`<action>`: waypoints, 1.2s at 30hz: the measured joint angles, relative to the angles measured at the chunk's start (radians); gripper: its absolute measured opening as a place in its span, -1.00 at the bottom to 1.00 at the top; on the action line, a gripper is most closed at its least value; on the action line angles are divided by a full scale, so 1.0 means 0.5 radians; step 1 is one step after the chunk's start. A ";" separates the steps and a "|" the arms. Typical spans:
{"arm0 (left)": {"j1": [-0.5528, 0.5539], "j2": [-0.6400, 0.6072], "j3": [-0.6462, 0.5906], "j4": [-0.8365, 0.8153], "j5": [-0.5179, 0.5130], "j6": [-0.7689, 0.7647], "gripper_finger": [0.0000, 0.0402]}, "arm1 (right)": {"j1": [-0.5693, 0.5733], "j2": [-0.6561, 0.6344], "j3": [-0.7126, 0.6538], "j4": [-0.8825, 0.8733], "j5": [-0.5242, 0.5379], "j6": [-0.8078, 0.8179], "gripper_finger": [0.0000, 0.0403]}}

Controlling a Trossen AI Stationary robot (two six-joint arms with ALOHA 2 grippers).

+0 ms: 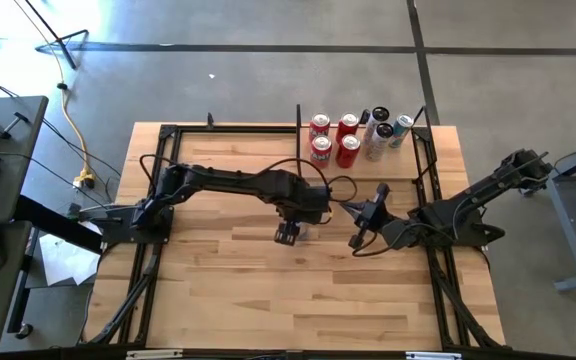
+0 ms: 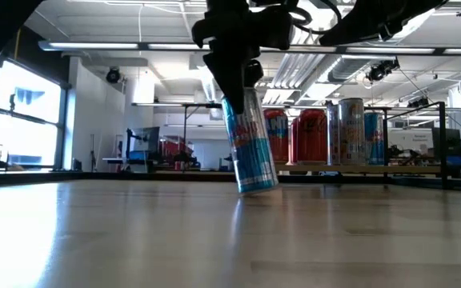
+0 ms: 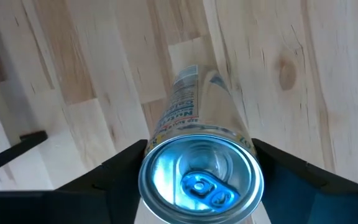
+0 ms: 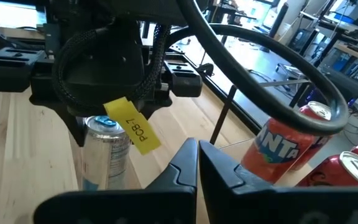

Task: Place canned beverage on shelf
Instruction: Put the blue soda can on the shelf aligned with the blue soda can

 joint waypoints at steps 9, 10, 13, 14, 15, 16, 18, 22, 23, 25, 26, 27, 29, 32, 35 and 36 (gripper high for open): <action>-0.004 0.008 -0.008 0.001 0.053 0.002 0.37 | 0.000 0.000 0.000 -0.045 -0.007 0.050 -1.00; -0.004 0.008 -0.008 0.001 0.053 0.010 0.38 | 0.000 0.000 0.000 -0.047 -0.007 0.049 -1.00; -0.015 0.011 -0.008 0.001 0.053 0.034 0.40 | 0.000 0.000 0.000 -0.059 -0.007 0.049 -1.00; -0.017 0.009 -0.008 0.001 0.053 0.034 0.40 | 0.000 0.000 0.000 -0.062 -0.007 0.050 -1.00; -0.022 0.009 -0.008 0.000 0.053 0.035 0.41 | 0.000 0.000 0.000 -0.063 -0.007 0.049 -1.00; -0.026 0.009 -0.008 -0.003 0.053 0.035 0.42 | 0.000 0.000 0.000 -0.064 -0.007 0.049 -1.00; -0.031 0.009 -0.008 -0.008 0.053 0.035 0.45 | 0.000 0.000 0.000 -0.066 -0.007 0.049 -1.00; -0.033 0.009 -0.008 -0.005 0.052 0.050 0.51 | 0.000 0.000 0.000 -0.066 -0.010 0.049 -1.00; -0.032 0.009 -0.008 -0.005 0.041 0.050 0.52 | 0.000 0.000 0.000 -0.065 -0.010 0.050 -1.00; -0.032 0.008 -0.008 -0.005 0.008 0.051 0.54 | 0.000 0.000 0.000 -0.066 -0.011 0.049 -1.00; -0.032 0.008 -0.008 -0.007 0.007 0.049 0.54 | 0.000 0.000 0.000 -0.067 -0.012 0.042 -1.00; -0.033 0.008 -0.008 -0.009 0.006 0.045 0.54 | 0.000 0.000 0.000 -0.070 -0.012 0.040 -1.00; -0.034 0.008 -0.008 -0.016 0.005 0.013 0.54 | 0.000 0.000 0.000 -0.078 -0.014 0.041 -1.00; -0.027 -0.023 -0.008 -0.025 0.004 -0.046 0.54 | 0.000 0.000 0.000 -0.091 -0.014 0.042 -1.00; -0.010 -0.084 -0.006 0.001 0.005 -0.093 0.55 | 0.000 0.000 0.000 -0.095 -0.013 0.042 -1.00; -0.005 -0.106 -0.006 0.020 0.000 -0.107 0.55 | 0.000 0.000 0.000 -0.097 -0.014 0.043 -1.00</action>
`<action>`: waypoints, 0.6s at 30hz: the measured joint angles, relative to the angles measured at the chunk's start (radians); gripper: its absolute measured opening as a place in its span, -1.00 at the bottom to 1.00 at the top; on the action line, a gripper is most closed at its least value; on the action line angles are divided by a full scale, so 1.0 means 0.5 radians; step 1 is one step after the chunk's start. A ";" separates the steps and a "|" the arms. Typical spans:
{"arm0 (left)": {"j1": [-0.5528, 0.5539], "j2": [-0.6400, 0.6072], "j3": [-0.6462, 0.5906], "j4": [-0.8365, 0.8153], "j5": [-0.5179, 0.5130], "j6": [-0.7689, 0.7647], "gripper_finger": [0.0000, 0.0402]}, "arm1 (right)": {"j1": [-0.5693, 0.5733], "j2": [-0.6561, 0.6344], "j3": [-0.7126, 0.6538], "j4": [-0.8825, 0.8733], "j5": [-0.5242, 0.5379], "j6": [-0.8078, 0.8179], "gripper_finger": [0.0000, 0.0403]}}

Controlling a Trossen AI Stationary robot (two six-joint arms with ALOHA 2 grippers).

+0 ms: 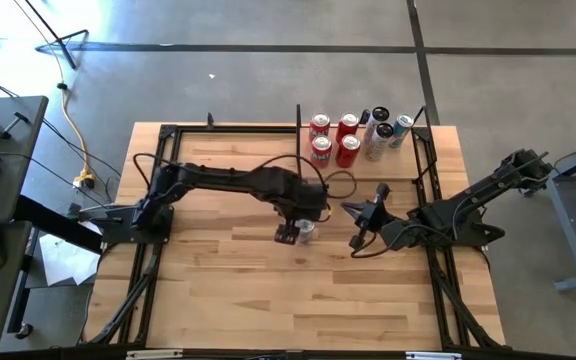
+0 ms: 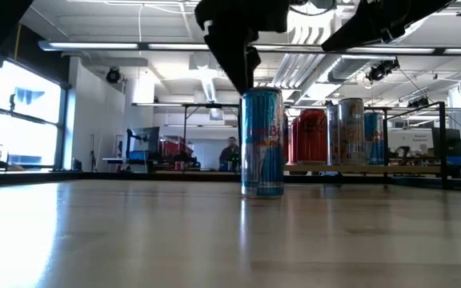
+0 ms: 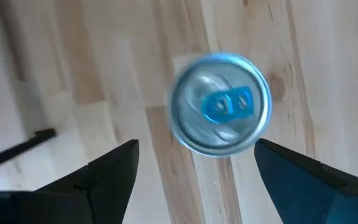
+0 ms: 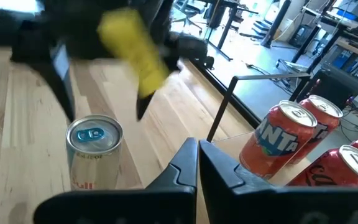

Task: Place canned beverage on shelf
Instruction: Put the blue soda can on the shelf aligned with the blue soda can

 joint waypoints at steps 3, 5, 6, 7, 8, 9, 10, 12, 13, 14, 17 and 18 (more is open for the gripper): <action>0.004 -0.081 0.000 0.017 -0.003 -0.033 0.55 | 0.000 0.000 0.000 -0.012 0.001 0.006 -1.00; 0.004 -0.151 -0.016 0.034 -0.004 -0.055 0.55 | 0.002 0.000 0.000 -0.017 0.001 0.007 -1.00; -0.001 -0.196 -0.045 0.056 -0.003 -0.070 0.55 | 0.002 0.000 0.000 -0.015 0.001 0.007 -1.00; -0.008 -0.243 -0.085 0.070 -0.009 -0.084 0.55 | 0.002 0.000 0.000 -0.019 0.001 0.007 -1.00; -0.016 -0.298 -0.146 0.118 -0.026 -0.097 0.55 | 0.002 0.000 0.000 -0.025 0.001 0.006 -1.00; -0.022 -0.364 -0.228 0.206 -0.050 -0.103 0.55 | 0.002 0.000 0.000 -0.027 0.001 0.006 -1.00; -0.033 -0.438 -0.330 0.302 -0.076 -0.109 0.55 | 0.002 0.000 0.000 -0.038 0.001 0.007 -1.00; -0.049 -0.597 -0.568 0.503 -0.108 -0.119 0.55 | 0.002 0.000 0.000 -0.061 0.002 0.008 -1.00; -0.060 -0.677 -0.702 0.623 -0.112 -0.125 0.55 | 0.002 0.000 0.000 -0.070 0.002 0.010 -1.00; -0.070 -0.760 -0.846 0.745 -0.112 -0.125 0.55 | 0.002 0.001 0.000 -0.072 0.001 0.011 -1.00; -0.106 -1.007 -1.296 1.180 -0.113 -0.171 0.55 | 0.002 0.002 0.000 -0.069 -0.023 0.030 -1.00; -0.119 -1.090 -1.450 1.338 -0.113 -0.190 0.55 | 0.002 0.002 0.000 -0.070 -0.054 0.058 -1.00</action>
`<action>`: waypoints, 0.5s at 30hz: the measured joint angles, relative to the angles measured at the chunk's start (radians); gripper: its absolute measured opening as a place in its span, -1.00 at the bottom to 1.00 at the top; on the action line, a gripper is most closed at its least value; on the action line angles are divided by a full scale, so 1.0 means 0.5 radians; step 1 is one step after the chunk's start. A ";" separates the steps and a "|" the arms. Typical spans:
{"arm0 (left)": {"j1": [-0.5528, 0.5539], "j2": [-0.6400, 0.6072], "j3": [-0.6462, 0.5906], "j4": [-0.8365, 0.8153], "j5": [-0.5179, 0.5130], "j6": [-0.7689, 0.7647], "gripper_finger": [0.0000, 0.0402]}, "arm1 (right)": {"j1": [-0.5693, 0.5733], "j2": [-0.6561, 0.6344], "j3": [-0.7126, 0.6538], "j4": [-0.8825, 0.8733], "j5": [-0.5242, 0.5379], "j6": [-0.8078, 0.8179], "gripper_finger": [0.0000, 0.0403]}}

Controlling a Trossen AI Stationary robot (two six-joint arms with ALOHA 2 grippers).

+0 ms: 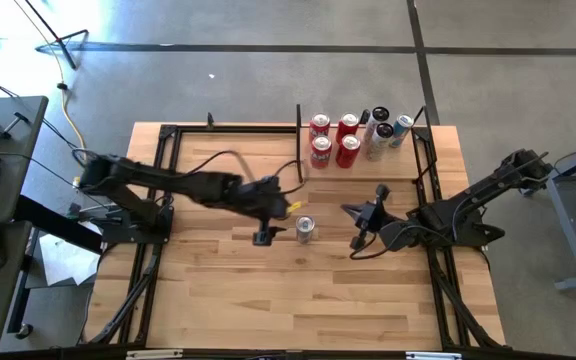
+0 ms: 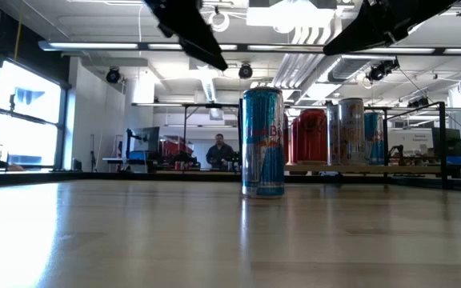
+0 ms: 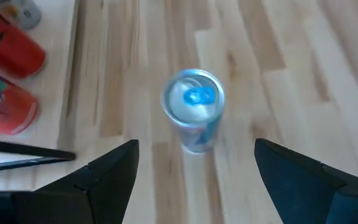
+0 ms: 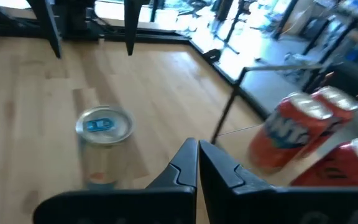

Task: Place canned beverage on shelf
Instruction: Put the blue soda can on the shelf aligned with the blue soda can

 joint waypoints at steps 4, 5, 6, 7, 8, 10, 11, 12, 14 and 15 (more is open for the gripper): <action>-0.050 -0.262 -0.577 0.658 0.002 -0.041 0.55 | -0.011 0.059 0.001 0.019 -0.100 0.080 -1.00; -0.059 -0.307 -0.706 0.830 0.004 -0.053 0.55 | -0.011 0.098 0.001 0.020 -0.102 0.076 -0.98; -0.069 -0.347 -0.832 1.010 0.003 -0.066 0.55 | -0.011 0.145 0.001 0.038 -0.111 0.073 -0.96; -0.074 -0.385 -0.951 1.185 0.004 -0.076 0.55 | -0.011 0.196 0.001 0.067 -0.140 0.065 -0.92; -0.078 -0.411 -1.058 1.349 0.005 -0.088 0.55 | -0.011 0.248 0.001 0.098 -0.171 0.060 -0.87; -0.078 -0.438 -1.253 1.673 0.005 -0.091 0.55 | -0.014 0.358 0.001 0.214 -0.250 0.054 -0.73; -0.078 -0.445 -1.340 1.812 0.004 -0.092 0.55 | -0.024 0.414 0.001 0.297 -0.289 0.044 -0.64; -0.078 -0.444 -1.415 1.958 0.004 -0.098 0.55 | -0.032 0.462 0.001 0.369 -0.338 0.039 -0.54; -0.077 -0.445 -1.538 2.221 0.002 -0.113 0.55 | -0.070 0.540 0.001 0.517 -0.435 0.011 -0.32; -0.077 -0.445 -1.583 2.318 0.002 -0.127 0.55 | -0.092 0.571 0.001 0.586 -0.482 -0.010 -0.22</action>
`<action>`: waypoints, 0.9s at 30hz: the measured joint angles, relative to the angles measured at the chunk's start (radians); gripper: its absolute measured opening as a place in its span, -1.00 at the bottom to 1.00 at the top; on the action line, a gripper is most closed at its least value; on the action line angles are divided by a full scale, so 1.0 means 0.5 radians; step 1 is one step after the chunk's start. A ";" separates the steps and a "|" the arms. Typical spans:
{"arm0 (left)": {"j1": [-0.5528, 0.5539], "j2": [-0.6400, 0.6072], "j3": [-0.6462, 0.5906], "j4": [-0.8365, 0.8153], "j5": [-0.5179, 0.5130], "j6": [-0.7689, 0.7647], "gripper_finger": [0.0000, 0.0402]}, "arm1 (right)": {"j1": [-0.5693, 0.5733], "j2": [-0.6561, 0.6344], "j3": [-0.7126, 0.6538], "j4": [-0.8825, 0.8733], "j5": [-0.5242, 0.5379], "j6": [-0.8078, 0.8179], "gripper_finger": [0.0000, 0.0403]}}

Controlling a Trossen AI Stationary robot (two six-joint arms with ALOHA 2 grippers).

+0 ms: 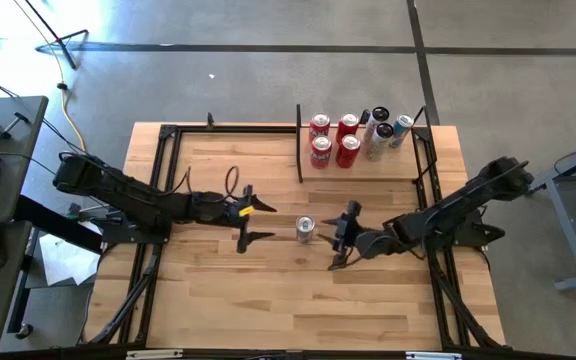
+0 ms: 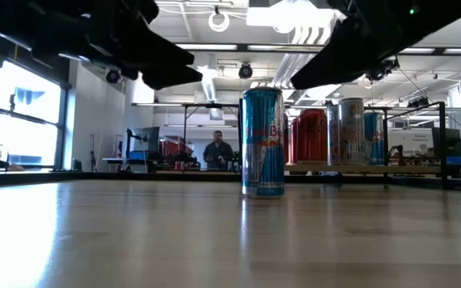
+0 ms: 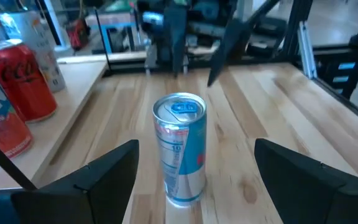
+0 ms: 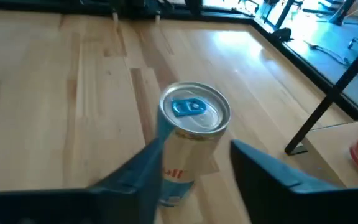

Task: Place canned beverage on shelf
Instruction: Put the blue soda can on the shelf aligned with the blue soda can

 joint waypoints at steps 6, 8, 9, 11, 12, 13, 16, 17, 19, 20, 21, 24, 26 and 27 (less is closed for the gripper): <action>0.000 0.000 -0.122 0.231 0.002 -0.016 0.55 | -0.193 0.043 -0.001 0.272 -0.225 -0.132 0.30; 0.000 0.000 -0.123 0.228 0.011 -0.016 0.55 | -0.261 0.043 0.000 0.350 -0.343 -0.156 0.37; -0.001 0.001 -0.123 0.229 0.012 -0.017 0.55 | -0.289 0.044 0.000 0.377 -0.401 -0.177 0.38; -0.001 0.001 -0.123 0.237 0.012 -0.016 0.55 | -0.338 0.056 0.000 0.421 -0.527 -0.199 0.38; -0.001 0.001 -0.123 0.242 0.013 -0.016 0.55 | -0.358 0.065 0.000 0.426 -0.567 -0.200 0.38; -0.001 0.001 -0.123 0.243 0.012 -0.016 0.55 | -0.374 0.081 0.000 0.437 -0.600 -0.200 0.38; -0.001 0.001 -0.123 0.243 0.013 -0.020 0.55 | -0.398 0.152 0.000 0.471 -0.631 -0.200 0.38; -0.001 0.001 -0.123 0.243 0.014 -0.033 0.55 | -0.403 0.179 0.000 0.490 -0.634 -0.199 0.38; 0.000 0.001 -0.123 0.242 0.014 -0.052 0.55 | -0.403 0.227 0.002 0.557 -0.647 -0.220 0.38; 0.000 0.001 -0.123 0.243 0.014 -0.057 0.55 | -0.403 0.251 0.003 0.594 -0.652 -0.230 0.38; -0.001 0.001 -0.123 0.243 0.015 -0.063 0.55 | -0.403 0.272 0.003 0.626 -0.653 -0.239 0.38; -0.001 0.001 -0.123 0.242 0.016 -0.064 0.55 | -0.402 0.315 0.006 0.686 -0.659 -0.264 0.38; -0.001 0.001 -0.123 0.241 0.016 -0.064 0.55 | -0.407 0.320 0.006 0.686 -0.657 -0.268 0.38; -0.001 0.001 -0.123 0.242 0.016 -0.064 0.55 | -0.407 0.319 0.006 0.684 -0.653 -0.269 0.38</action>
